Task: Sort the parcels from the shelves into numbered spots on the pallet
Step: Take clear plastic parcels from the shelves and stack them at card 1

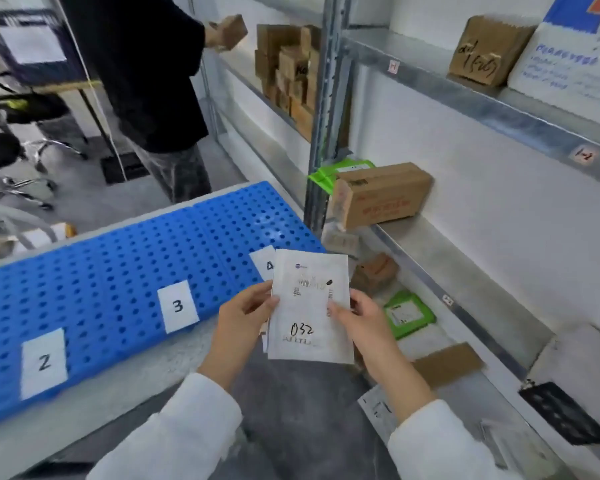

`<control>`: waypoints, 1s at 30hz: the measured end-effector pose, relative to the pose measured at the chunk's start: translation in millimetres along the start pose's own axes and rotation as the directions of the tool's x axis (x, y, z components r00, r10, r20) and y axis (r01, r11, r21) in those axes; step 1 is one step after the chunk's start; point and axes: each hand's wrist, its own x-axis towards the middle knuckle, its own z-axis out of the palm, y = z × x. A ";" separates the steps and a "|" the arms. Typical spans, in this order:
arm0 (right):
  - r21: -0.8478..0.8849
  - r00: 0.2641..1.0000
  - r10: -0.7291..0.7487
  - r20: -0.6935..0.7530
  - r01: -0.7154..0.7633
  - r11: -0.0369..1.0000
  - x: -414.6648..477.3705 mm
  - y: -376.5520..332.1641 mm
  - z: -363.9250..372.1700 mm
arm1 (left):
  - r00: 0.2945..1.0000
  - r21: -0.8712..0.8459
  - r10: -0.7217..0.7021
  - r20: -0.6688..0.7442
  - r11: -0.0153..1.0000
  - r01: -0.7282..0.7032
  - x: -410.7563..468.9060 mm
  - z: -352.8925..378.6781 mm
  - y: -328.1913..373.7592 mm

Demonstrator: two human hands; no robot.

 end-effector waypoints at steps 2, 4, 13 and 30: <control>-0.038 0.998 -0.024 0.058 0.027 0.999 -8.9 -6.2 34.5 | 0.994 -0.048 0.004 -0.112 0.999 -0.009 -14.7 -30.9 2.1; -0.077 0.991 -0.054 0.123 0.064 0.995 -17.5 -13.6 71.6 | 0.976 -0.071 0.033 -0.214 0.996 -0.049 -25.7 -61.8 4.1; -0.158 0.927 -0.119 0.356 0.185 0.970 -69.7 -33.4 254.3 | 0.913 -0.169 -0.006 -0.408 0.983 -0.069 -59.8 -247.9 -4.9; -0.250 0.751 -0.052 0.659 0.283 0.926 -196.2 5.1 603.8 | 0.698 0.054 0.082 -0.712 0.997 -0.062 -143.7 -585.1 -72.7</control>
